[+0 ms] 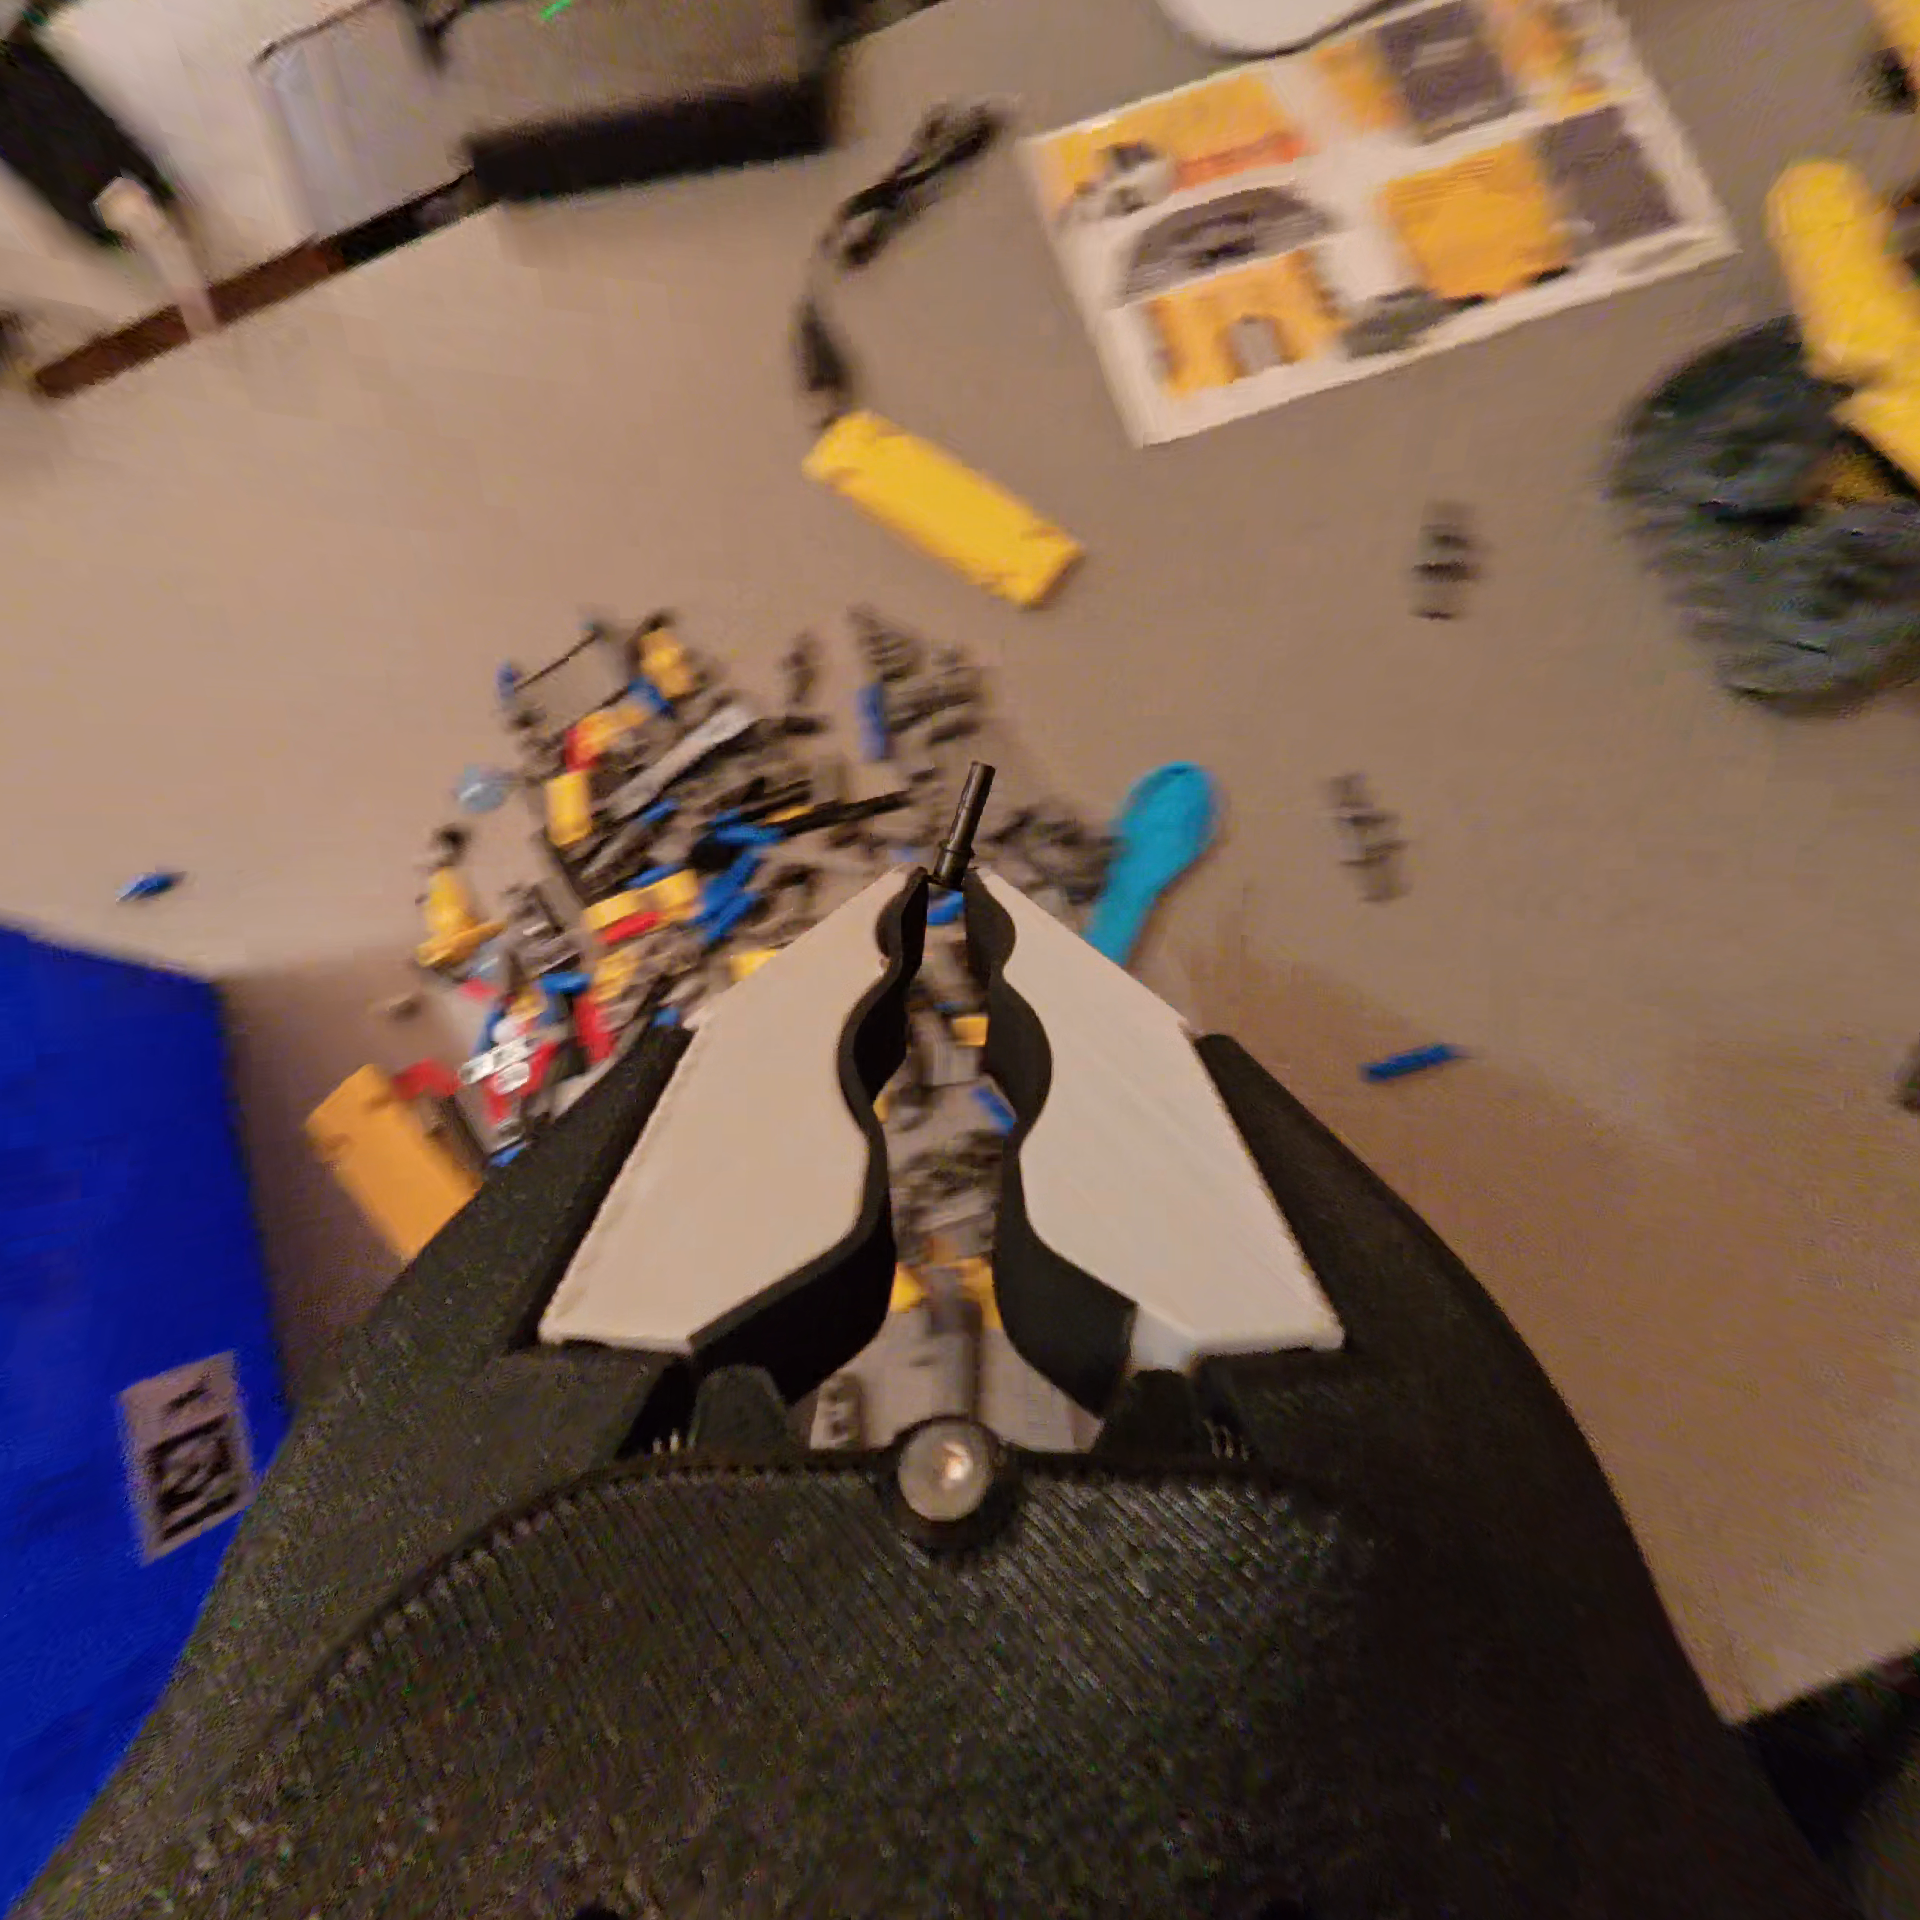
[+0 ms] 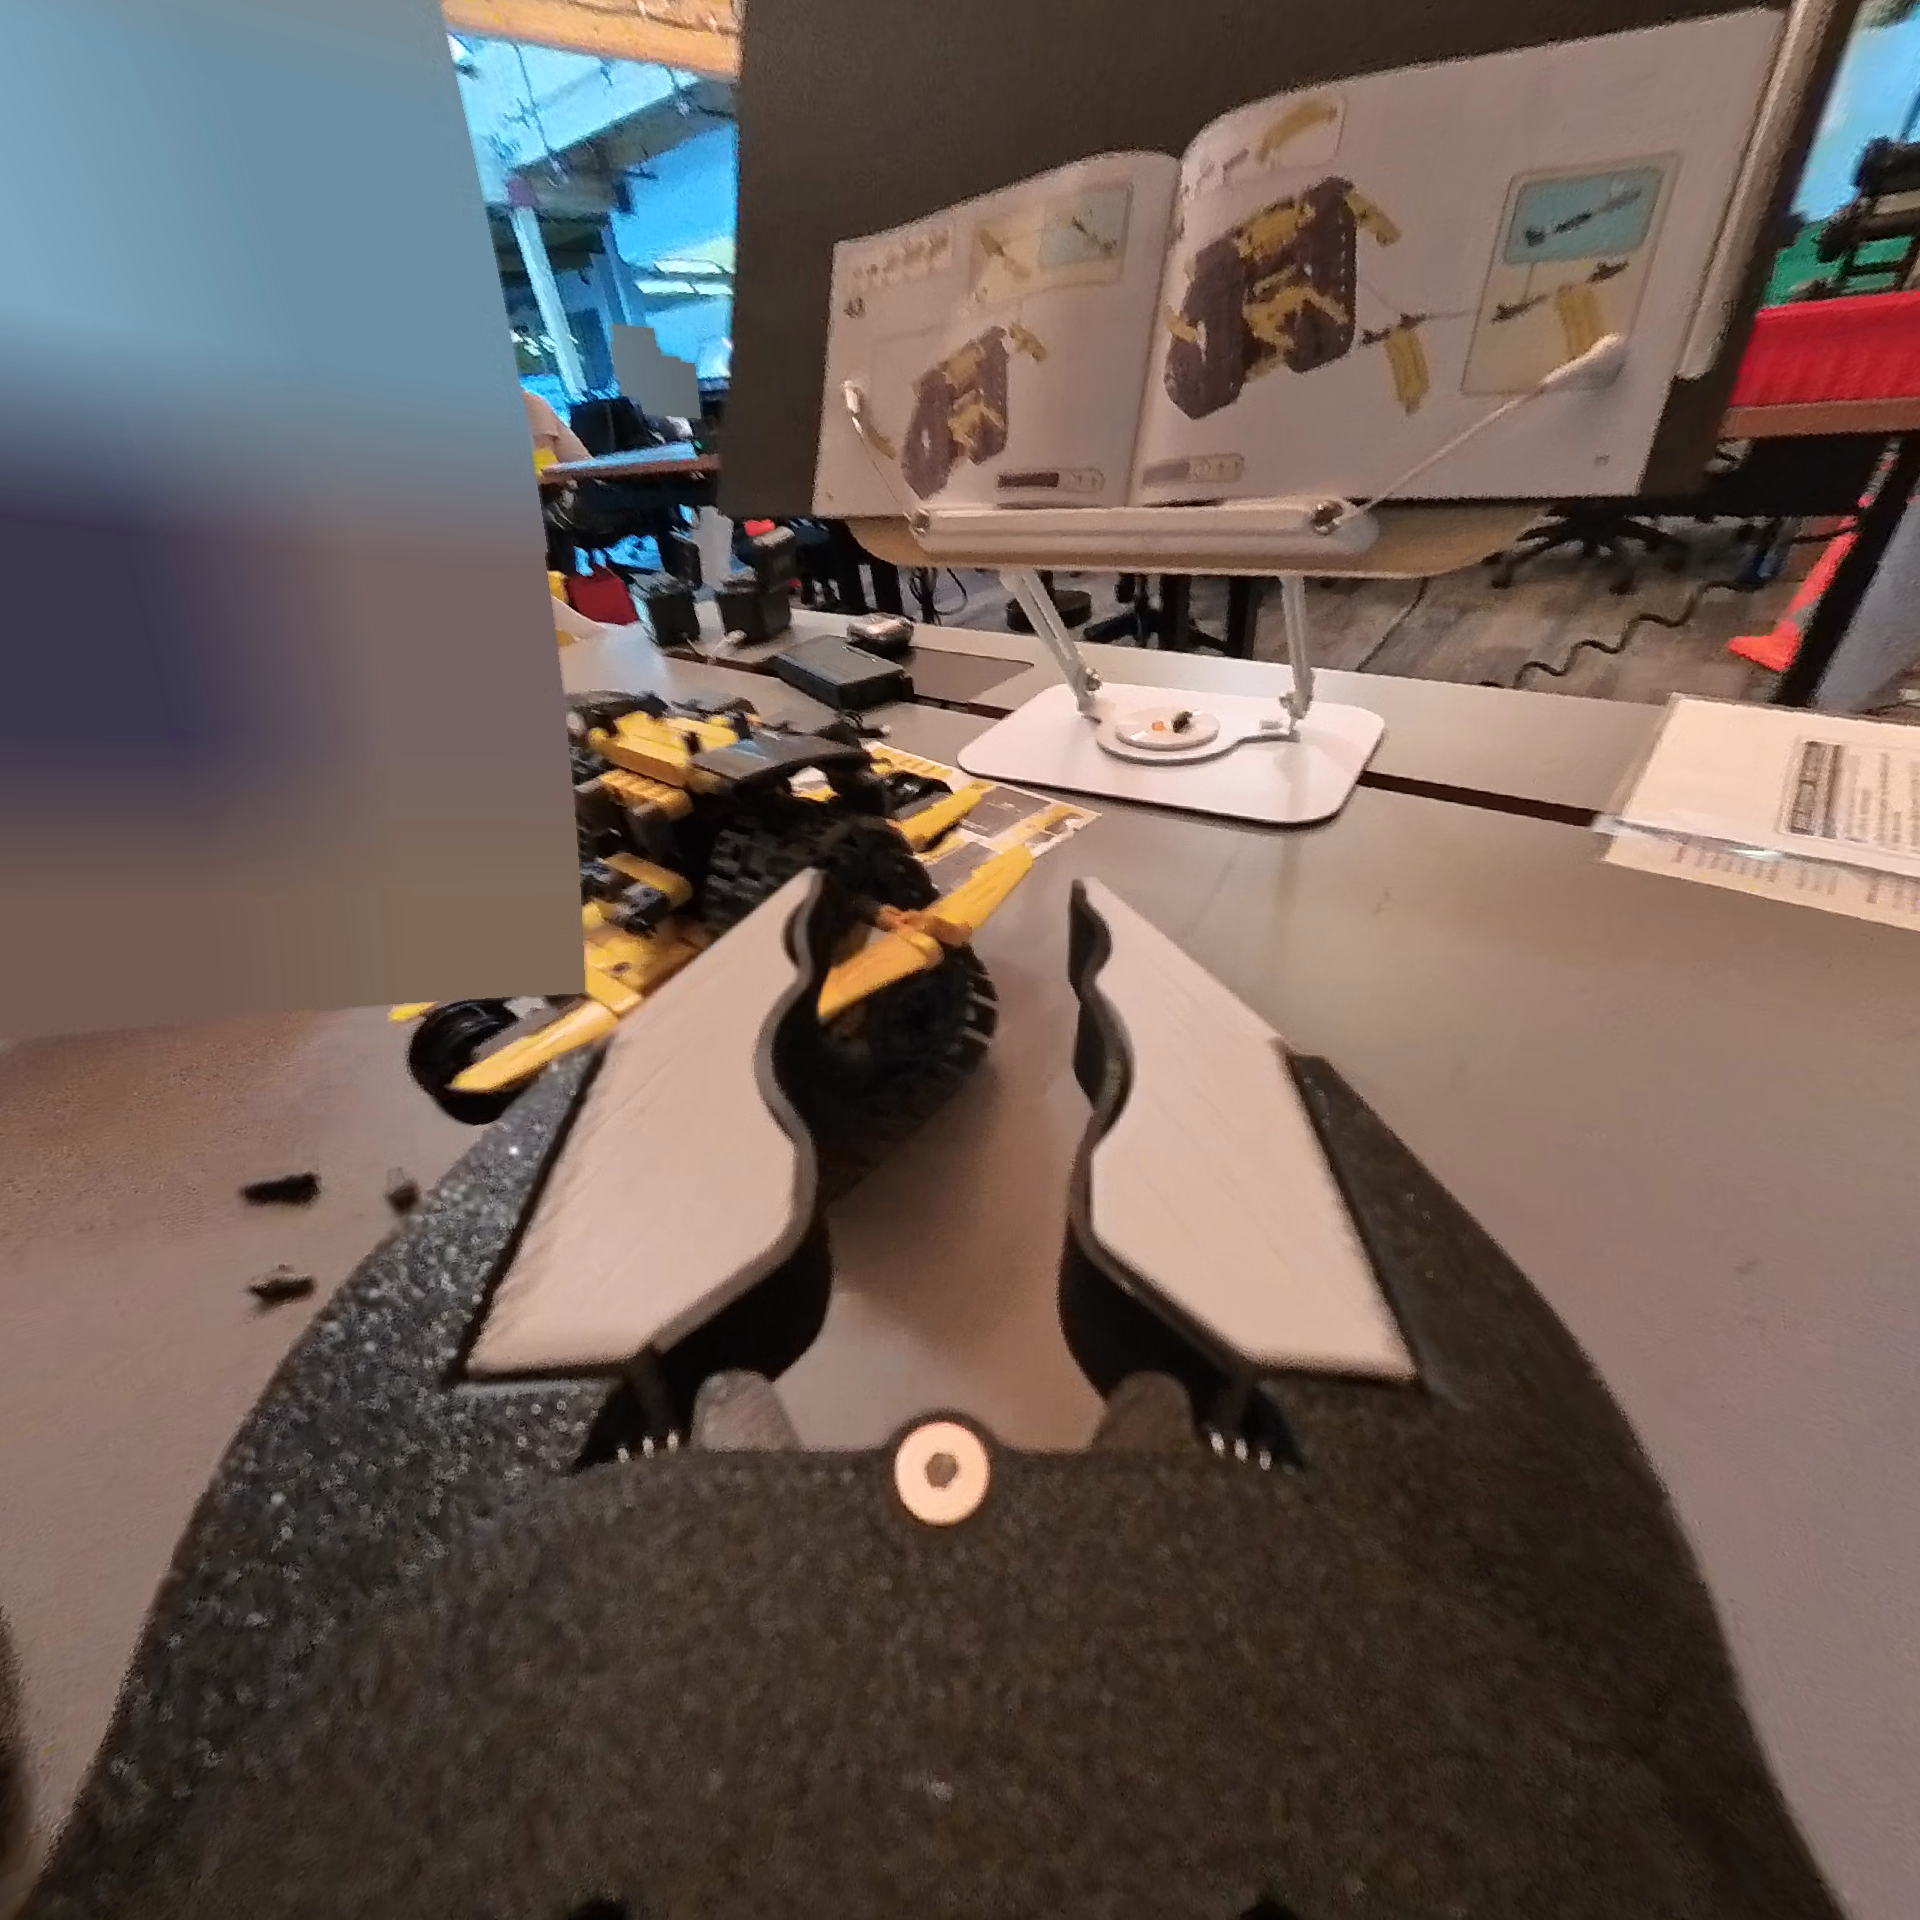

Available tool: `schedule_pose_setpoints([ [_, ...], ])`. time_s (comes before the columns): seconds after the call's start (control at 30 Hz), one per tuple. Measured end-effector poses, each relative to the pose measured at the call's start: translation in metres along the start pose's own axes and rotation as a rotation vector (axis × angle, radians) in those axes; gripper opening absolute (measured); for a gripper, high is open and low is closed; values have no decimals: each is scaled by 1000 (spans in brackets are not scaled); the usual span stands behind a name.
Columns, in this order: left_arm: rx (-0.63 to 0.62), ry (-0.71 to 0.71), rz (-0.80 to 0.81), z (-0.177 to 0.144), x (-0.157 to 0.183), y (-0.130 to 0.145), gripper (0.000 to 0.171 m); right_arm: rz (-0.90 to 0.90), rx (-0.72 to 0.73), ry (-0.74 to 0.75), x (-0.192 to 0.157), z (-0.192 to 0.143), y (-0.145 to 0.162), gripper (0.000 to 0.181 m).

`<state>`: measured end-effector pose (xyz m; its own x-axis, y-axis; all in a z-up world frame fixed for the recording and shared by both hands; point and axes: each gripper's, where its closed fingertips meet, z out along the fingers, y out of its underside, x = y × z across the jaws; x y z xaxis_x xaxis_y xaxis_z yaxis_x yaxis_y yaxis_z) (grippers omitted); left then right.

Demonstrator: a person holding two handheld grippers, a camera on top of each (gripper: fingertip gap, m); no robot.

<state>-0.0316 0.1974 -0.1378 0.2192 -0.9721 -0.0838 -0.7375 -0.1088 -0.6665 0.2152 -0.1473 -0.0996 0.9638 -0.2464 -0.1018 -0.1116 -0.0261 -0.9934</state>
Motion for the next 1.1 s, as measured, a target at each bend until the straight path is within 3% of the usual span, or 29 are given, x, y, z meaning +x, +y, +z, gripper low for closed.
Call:
schedule_pose_setpoints([
  [0.13, 75, 150, 143, -5, 102, -6, 4, 15, 37, -25, -14, -10, -9, 53],
  [0.27, 144, 352, 166, -14, 196, 7, 4, -72, 30, -31, -41, -28, -5, 51],
  [0.43, 117, 541, 188, -16, 283, 36, 4, -34, -90, -307, -115, -42, 25, 43],
  [0.53, 91, 558, 240, -11, 311, 47, 4, -83, -247, -447, -151, -48, 58, 40],
  [0.63, 64, 578, 278, -3, 332, 53, 4, -231, -374, -437, -160, -48, 88, 35],
  [0.77, 51, 592, 305, 6, 348, 50, 4, -306, -417, -459, -165, -45, 98, 32],
  [1.1, 23, 653, 286, 12, 350, 42, 4, -276, -491, -572, -169, -40, 107, 31],
])
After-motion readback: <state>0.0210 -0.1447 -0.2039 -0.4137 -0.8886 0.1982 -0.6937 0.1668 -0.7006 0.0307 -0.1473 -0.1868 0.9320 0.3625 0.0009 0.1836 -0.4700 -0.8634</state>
